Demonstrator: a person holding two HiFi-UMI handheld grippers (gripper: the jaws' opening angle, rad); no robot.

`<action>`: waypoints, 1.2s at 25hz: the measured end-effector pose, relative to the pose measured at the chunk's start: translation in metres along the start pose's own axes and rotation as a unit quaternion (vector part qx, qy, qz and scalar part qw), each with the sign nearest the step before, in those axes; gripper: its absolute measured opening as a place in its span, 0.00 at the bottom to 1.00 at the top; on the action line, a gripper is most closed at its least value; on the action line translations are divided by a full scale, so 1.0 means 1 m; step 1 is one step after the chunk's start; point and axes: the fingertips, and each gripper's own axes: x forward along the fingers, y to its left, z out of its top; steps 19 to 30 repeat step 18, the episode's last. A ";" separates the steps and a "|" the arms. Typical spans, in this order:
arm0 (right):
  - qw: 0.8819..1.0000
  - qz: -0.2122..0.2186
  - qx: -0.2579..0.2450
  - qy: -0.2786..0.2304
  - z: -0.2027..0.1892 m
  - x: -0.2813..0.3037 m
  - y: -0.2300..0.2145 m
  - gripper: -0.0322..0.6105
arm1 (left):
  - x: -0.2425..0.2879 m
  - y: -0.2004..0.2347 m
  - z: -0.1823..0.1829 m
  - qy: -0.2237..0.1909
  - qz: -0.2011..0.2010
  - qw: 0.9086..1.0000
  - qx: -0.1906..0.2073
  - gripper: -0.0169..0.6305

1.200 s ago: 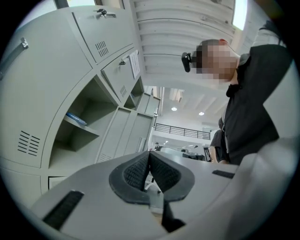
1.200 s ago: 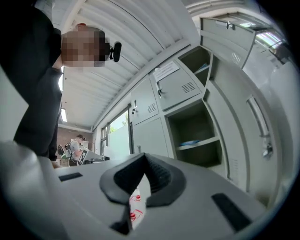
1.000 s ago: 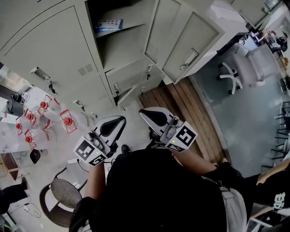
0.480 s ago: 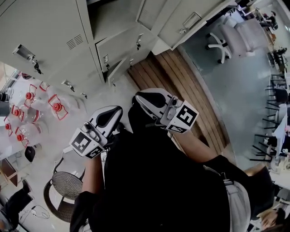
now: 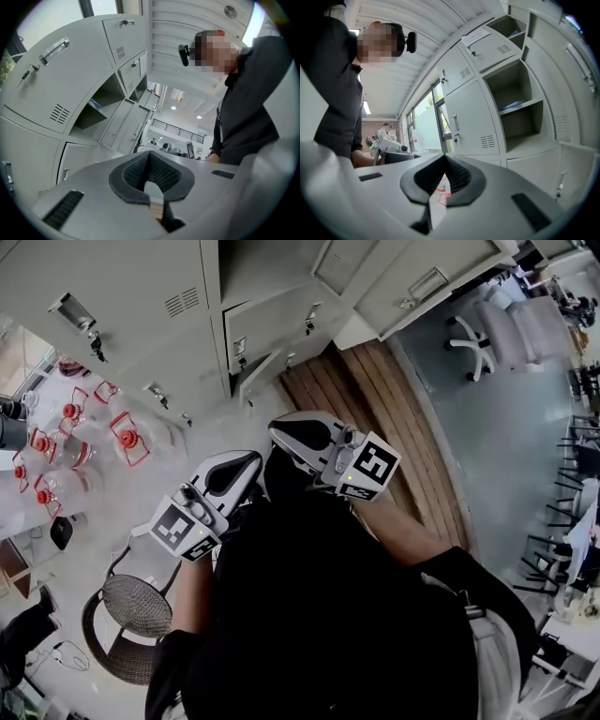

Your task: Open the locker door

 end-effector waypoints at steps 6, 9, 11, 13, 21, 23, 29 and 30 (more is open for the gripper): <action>1.000 -0.003 -0.002 0.006 0.000 0.003 -0.008 0.07 | 0.004 0.006 0.002 0.002 0.002 1.000 -0.004 0.05; 1.000 -0.014 0.004 0.006 -0.002 -0.001 -0.013 0.07 | 0.011 0.003 0.001 0.007 -0.007 1.000 0.003 0.05; 1.000 -0.018 0.007 0.012 -0.006 -0.003 -0.016 0.07 | 0.013 0.003 0.000 0.005 -0.007 1.000 0.000 0.05; 1.000 -0.020 0.012 0.016 -0.010 -0.005 -0.018 0.07 | 0.012 0.005 -0.003 0.005 -0.006 1.000 -0.006 0.05; 0.999 -0.022 0.020 0.017 -0.012 -0.007 -0.022 0.07 | 0.011 0.006 -0.017 0.019 -0.001 1.000 -0.021 0.05; 0.999 -0.022 0.020 0.017 -0.012 -0.007 -0.022 0.07 | 0.011 0.006 -0.017 0.019 -0.001 1.000 -0.021 0.05; 0.999 -0.022 0.020 0.017 -0.012 -0.007 -0.022 0.07 | 0.011 0.006 -0.017 0.019 -0.001 1.000 -0.021 0.05; 0.999 -0.022 0.020 0.017 -0.012 -0.007 -0.022 0.07 | 0.011 0.006 -0.017 0.019 -0.001 1.000 -0.021 0.05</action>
